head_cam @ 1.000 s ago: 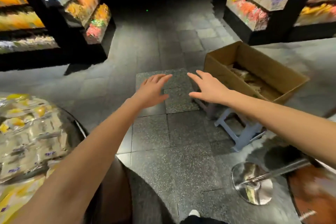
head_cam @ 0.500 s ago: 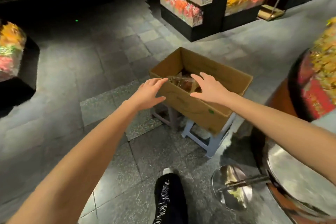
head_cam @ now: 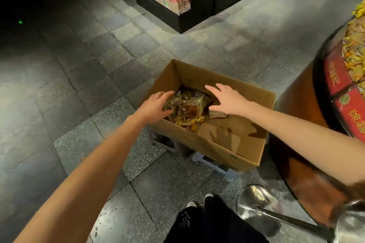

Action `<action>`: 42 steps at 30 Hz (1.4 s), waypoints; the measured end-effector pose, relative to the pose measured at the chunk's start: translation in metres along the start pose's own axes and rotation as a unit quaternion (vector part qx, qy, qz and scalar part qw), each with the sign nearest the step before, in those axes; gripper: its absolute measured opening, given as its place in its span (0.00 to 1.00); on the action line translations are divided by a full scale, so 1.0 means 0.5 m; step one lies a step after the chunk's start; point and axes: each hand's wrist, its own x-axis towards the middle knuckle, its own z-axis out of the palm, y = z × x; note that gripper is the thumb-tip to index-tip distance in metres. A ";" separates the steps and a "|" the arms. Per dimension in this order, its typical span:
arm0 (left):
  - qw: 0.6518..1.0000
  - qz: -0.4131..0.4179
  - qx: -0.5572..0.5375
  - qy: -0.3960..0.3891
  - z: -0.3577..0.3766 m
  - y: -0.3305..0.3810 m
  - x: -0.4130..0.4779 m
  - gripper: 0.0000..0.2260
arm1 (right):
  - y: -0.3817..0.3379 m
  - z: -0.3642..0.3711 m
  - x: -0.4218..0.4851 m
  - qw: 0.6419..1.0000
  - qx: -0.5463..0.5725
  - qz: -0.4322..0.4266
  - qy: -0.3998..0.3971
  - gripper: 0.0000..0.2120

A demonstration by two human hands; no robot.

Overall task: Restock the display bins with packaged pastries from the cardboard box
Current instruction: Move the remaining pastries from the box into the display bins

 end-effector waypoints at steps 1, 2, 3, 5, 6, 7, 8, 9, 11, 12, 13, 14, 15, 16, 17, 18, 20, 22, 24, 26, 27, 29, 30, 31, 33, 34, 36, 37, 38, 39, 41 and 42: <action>1.000 -0.002 -0.004 -0.007 0.007 -0.012 0.026 0.32 | 0.009 0.008 0.028 1.000 0.000 -0.002 -0.009 0.38; 1.000 -0.005 -0.009 -0.014 0.015 -0.026 0.051 0.32 | 0.018 0.019 0.058 1.000 0.000 -0.004 -0.017 0.38; 1.000 -0.009 -0.016 -0.020 0.025 -0.040 0.079 0.32 | 0.028 0.030 0.090 1.000 -0.001 -0.009 -0.027 0.38; 0.999 -0.017 -0.022 -0.038 0.045 -0.067 0.130 0.31 | 0.045 0.058 0.149 0.998 0.000 -0.024 -0.052 0.37; 0.999 -0.018 -0.023 -0.045 0.053 -0.082 0.157 0.31 | 0.055 0.073 0.181 0.998 -0.002 -0.033 -0.062 0.37; 0.998 -0.019 -0.024 -0.052 0.061 -0.098 0.185 0.31 | 0.065 0.087 0.213 0.996 -0.007 -0.044 -0.072 0.37; 0.998 -0.020 -0.024 -0.058 0.069 -0.115 0.214 0.31 | 0.075 0.101 0.245 0.995 -0.015 -0.057 -0.081 0.37; 0.997 -0.022 -0.024 -0.066 0.078 -0.132 0.246 0.31 | 0.087 0.116 0.279 0.993 -0.025 -0.071 -0.087 0.37; 0.996 -0.034 -0.025 -0.081 0.102 -0.166 0.304 0.31 | 0.107 0.146 0.345 0.989 -0.039 -0.094 -0.103 0.37; 0.995 -0.039 -0.025 -0.087 0.113 -0.180 0.329 0.31 | 0.116 0.161 0.374 0.988 -0.041 -0.102 -0.110 0.37; 0.994 -0.044 -0.026 -0.093 0.128 -0.195 0.356 0.31 | 0.125 0.178 0.404 0.986 -0.042 -0.109 -0.116 0.37; 0.993 -0.050 -0.031 -0.098 0.144 -0.208 0.382 0.31 | 0.133 0.196 0.436 0.985 -0.045 -0.116 -0.121 0.37; 0.992 -0.057 -0.042 -0.100 0.161 -0.222 0.407 0.31 | 0.139 0.215 0.466 0.984 -0.047 -0.122 -0.124 0.37; 0.991 -0.065 -0.055 -0.102 0.179 -0.234 0.431 0.30 | 0.145 0.235 0.495 0.983 -0.046 -0.129 -0.124 0.37; 0.990 -0.076 -0.066 -0.103 0.199 -0.246 0.452 0.31 | 0.151 0.256 0.522 0.982 -0.045 -0.138 -0.124 0.38; 0.988 -0.085 -0.071 -0.104 0.220 -0.257 0.470 0.31 | 0.155 0.279 0.546 0.980 -0.046 -0.149 -0.122 0.39; 0.987 -0.098 -0.073 -0.101 0.262 -0.276 0.498 0.30 | 0.162 0.326 0.585 0.977 -0.049 -0.169 -0.122 0.40; 0.988 -0.108 -0.062 -0.093 0.298 -0.294 0.513 0.30 | 0.166 0.372 0.618 0.974 -0.056 -0.178 -0.129 0.42; 0.987 -0.129 -0.041 -0.081 0.329 -0.314 0.523 0.30 | 0.170 0.412 0.651 0.970 -0.065 -0.188 -0.142 0.43; 0.986 -0.146 -0.028 -0.078 0.355 -0.328 0.525 0.29 | 0.171 0.445 0.678 0.967 -0.065 -0.195 -0.148 0.44; 0.985 -0.150 -0.023 -0.079 0.365 -0.333 0.526 0.29 | 0.171 0.461 0.689 0.967 -0.069 -0.199 -0.147 0.44; 0.984 -0.152 -0.001 -0.089 0.384 -0.341 0.528 0.29 | 0.168 0.490 0.705 0.965 -0.078 -0.206 -0.145 0.45; 0.985 -0.148 0.008 -0.092 0.392 -0.342 0.533 0.29 | 0.166 0.504 0.712 0.964 -0.084 -0.209 -0.142 0.45; 0.985 -0.144 0.006 -0.093 0.400 -0.344 0.542 0.30 | 0.165 0.515 0.717 0.964 -0.091 -0.213 -0.134 0.45; 0.985 -0.141 -0.044 -0.091 0.417 -0.346 0.563 0.32 | 0.165 0.529 0.727 0.964 -0.097 -0.215 -0.119 0.46; 0.982 -0.145 -0.080 -0.091 0.426 -0.347 0.572 0.33 | 0.166 0.532 0.731 0.967 -0.091 -0.209 -0.118 0.47; 0.971 -0.167 -0.148 -0.085 0.444 -0.354 0.584 0.33 | 0.168 0.535 0.734 0.971 -0.071 -0.192 -0.127 0.49; 0.965 -0.177 -0.176 -0.085 0.452 -0.356 0.589 0.33 | 0.171 0.537 0.733 0.972 -0.061 -0.186 -0.132 0.49; 0.959 -0.183 -0.198 -0.084 0.459 -0.359 0.591 0.33 | 0.174 0.540 0.732 0.972 -0.051 -0.182 -0.140 0.49; 0.956 -0.183 -0.213 -0.084 0.466 -0.362 0.593 0.32 | 0.177 0.542 0.730 0.972 -0.037 -0.177 -0.150 0.48; 0.955 -0.176 -0.222 -0.087 0.476 -0.364 0.598 0.31 | 0.186 0.547 0.719 0.970 0.009 -0.167 -0.174 0.45; 0.957 -0.172 -0.215 -0.089 0.479 -0.363 0.602 0.31 | 0.191 0.550 0.713 0.969 0.031 -0.160 -0.185 0.44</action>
